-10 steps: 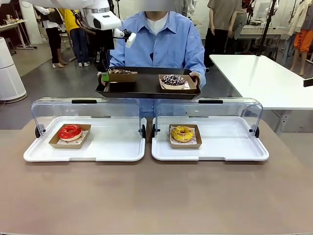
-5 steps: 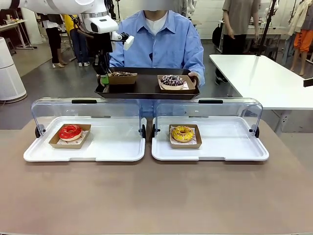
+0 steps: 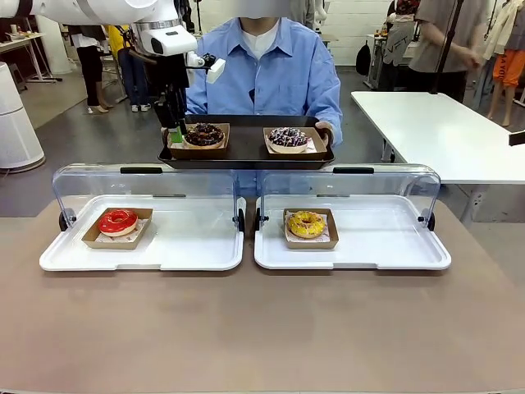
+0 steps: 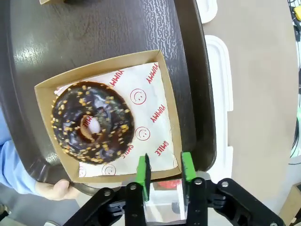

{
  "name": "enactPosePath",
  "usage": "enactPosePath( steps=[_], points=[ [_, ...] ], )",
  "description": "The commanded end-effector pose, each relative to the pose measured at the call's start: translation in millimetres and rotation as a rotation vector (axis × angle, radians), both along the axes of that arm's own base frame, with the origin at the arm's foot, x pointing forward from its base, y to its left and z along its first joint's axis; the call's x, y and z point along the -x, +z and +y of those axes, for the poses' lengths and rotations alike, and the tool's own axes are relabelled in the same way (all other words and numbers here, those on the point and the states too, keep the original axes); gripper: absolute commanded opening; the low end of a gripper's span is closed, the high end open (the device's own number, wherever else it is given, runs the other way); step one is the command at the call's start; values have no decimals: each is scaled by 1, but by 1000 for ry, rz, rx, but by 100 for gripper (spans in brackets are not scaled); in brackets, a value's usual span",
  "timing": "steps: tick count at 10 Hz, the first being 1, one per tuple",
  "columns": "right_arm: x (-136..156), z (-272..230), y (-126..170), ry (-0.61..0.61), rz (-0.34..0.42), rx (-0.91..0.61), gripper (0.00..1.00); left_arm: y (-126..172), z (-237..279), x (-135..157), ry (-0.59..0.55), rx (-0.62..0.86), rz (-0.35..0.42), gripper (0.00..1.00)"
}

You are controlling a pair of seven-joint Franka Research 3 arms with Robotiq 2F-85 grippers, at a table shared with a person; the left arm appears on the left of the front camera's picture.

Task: Provide the desired donut to the person.
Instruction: Place the picked Paper togo box onto the Handle tray extended by the person.

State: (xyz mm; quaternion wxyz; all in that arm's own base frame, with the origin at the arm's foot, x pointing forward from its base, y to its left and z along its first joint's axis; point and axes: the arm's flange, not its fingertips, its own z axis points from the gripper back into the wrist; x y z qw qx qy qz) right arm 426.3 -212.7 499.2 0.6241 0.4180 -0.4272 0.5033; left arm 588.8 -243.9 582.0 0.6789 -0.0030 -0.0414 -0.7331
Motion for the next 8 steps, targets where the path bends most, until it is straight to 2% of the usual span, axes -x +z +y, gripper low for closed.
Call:
enactPosePath(
  steps=[1,3,8],
  points=[
    [-1,1,0,2,-2,-3,100,3,4,5,-27,25,-7,79],
    [-1,1,0,2,-2,-3,100,4,4,7,-24,27,-8,100],
    [-1,1,0,2,-2,-3,100,5,3,6,-28,18,5,100]
  ],
)
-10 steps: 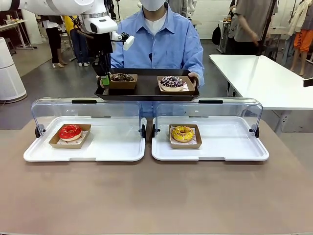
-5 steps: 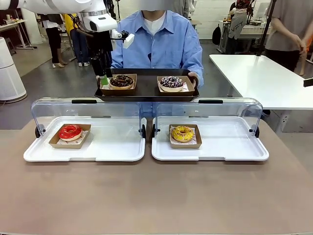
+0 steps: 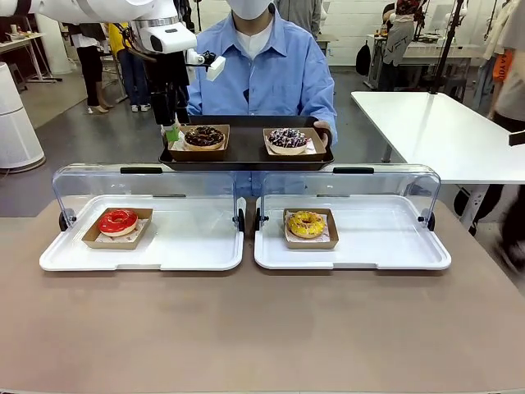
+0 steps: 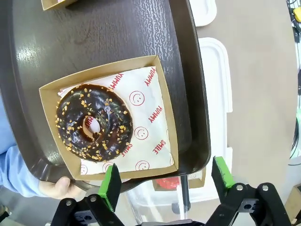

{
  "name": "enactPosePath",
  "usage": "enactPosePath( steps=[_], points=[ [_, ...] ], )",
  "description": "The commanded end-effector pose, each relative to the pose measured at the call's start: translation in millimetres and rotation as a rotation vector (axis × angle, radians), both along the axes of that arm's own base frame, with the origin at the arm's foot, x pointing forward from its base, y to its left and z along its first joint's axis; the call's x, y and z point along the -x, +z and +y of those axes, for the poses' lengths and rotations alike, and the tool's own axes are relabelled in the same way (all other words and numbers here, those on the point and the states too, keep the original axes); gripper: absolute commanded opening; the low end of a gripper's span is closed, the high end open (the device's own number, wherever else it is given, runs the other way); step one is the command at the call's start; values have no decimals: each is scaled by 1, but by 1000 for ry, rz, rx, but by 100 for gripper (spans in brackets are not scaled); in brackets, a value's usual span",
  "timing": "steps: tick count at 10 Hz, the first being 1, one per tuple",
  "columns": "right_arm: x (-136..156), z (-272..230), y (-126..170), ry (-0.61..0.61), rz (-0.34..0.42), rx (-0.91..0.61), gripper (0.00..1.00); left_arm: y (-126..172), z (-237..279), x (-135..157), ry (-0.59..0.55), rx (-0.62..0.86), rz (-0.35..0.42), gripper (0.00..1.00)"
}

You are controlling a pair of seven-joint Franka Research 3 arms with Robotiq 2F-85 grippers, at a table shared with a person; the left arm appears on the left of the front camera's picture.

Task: Provide the desired donut to the person.
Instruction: Place the picked Paper togo box onto the Handle tray extended by the person.

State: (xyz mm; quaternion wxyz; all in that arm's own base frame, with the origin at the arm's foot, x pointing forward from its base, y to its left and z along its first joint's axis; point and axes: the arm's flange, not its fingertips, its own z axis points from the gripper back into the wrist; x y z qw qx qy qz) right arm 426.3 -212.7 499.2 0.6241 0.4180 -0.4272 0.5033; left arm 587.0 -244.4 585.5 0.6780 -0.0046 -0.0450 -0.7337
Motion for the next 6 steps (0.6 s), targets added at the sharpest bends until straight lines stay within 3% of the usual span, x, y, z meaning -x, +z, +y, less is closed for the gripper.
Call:
enactPosePath(
  steps=[1,3,4,6],
  points=[
    [-1,1,0,2,-2,-3,100,0,4,6,-19,8,11,100],
    [-1,1,0,2,-2,-3,100,1,6,18,-25,-26,4,100],
    [-1,1,0,2,-2,-3,100,9,15,35,-34,-44,3,100],
    [-1,1,0,2,-2,-3,100,36,48,81,-35,0,-74,100]
  ],
)
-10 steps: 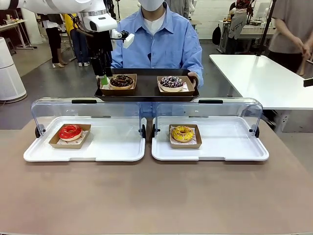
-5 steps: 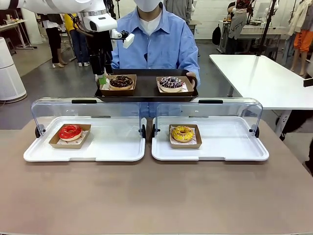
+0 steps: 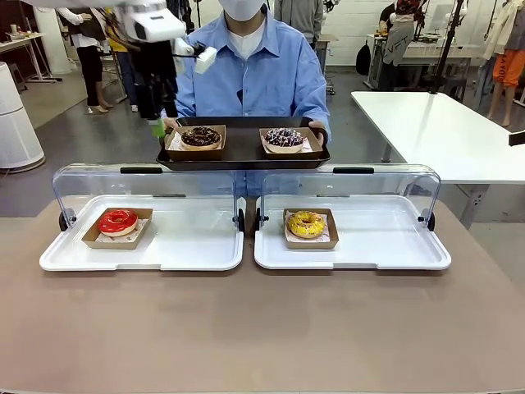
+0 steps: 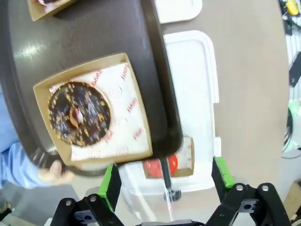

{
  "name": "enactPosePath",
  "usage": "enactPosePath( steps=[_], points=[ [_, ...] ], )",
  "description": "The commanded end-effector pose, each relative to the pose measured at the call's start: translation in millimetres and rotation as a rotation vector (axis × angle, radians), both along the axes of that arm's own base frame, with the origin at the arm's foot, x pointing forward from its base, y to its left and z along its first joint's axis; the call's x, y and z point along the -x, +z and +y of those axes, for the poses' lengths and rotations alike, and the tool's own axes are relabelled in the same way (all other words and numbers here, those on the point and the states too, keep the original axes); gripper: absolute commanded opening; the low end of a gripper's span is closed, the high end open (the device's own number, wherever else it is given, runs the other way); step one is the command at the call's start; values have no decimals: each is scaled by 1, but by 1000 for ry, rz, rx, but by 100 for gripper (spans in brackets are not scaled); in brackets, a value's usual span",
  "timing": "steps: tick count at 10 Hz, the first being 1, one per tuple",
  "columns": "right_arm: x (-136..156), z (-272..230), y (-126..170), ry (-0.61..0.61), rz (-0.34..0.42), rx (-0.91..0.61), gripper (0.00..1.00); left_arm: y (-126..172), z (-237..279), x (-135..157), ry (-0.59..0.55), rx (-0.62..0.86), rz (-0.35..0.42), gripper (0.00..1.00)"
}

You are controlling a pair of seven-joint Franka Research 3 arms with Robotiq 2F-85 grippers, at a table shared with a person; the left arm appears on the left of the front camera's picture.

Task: Provide the desired donut to the person.
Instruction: Place the picked Paper togo box onto the Handle tray extended by the person.

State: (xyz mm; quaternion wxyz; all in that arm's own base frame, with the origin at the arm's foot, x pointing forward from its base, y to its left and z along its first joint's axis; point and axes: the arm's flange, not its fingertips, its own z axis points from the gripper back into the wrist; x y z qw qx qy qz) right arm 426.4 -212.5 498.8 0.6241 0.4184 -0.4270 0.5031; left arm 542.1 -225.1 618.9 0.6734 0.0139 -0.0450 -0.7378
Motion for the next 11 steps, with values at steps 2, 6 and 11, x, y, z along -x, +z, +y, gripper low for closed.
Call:
enactPosePath(
  steps=[2,6,11],
  points=[
    [0,1,1,1,-3,-3,100,22,67,68,24,102,-78,100],
    [0,1,1,1,-3,-3,100,9,112,107,68,139,-81,100],
    [0,1,1,1,-3,-3,100,-24,117,101,101,65,-72,100]
  ],
)
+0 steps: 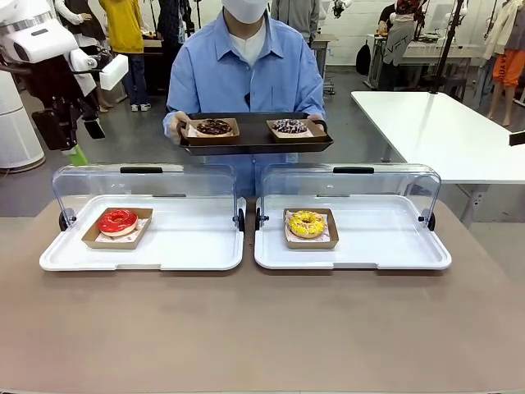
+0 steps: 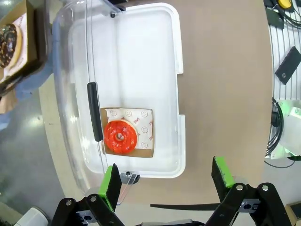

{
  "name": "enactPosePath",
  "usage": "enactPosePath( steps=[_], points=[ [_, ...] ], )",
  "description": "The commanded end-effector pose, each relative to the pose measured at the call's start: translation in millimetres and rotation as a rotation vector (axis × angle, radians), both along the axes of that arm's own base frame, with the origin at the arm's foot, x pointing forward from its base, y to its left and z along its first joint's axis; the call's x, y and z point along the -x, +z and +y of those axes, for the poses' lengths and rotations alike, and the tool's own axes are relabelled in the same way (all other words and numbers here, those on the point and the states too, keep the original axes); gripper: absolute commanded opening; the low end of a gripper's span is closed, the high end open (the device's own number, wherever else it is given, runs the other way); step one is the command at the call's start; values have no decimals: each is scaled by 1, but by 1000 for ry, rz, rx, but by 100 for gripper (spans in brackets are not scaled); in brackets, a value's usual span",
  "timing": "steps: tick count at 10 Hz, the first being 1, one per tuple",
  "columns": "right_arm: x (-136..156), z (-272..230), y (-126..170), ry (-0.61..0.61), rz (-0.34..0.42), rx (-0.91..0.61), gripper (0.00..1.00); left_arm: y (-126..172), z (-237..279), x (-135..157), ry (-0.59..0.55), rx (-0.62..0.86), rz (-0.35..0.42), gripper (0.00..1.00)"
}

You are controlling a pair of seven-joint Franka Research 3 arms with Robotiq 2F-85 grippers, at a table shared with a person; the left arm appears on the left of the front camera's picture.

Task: Provide the desired donut to the person.
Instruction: Place the picked Paper togo box onto the Handle tray extended by the person.

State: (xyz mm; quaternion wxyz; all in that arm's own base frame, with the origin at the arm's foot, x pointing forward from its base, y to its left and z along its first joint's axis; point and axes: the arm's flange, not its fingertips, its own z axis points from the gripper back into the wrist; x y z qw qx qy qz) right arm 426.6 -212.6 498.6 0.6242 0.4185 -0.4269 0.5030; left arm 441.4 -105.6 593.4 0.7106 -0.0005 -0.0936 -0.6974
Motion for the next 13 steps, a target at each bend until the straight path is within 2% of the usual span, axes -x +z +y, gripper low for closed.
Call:
enactPosePath(
  steps=[1,8,9,10,11,13],
  points=[
    [0,1,1,2,-3,-3,100,2,0,2,3,12,3,100],
    [0,1,1,2,-3,-3,100,1,0,0,-1,2,0,100],
    [0,1,1,2,-3,-3,100,8,20,1,18,147,0,100],
    [0,1,1,2,-3,-3,100,24,42,-9,-5,306,47,100],
    [0,1,1,2,-3,-3,100,41,66,-8,-14,445,43,100],
    [0,1,1,2,-3,-3,100,54,131,11,-28,683,-19,100]
  ],
)
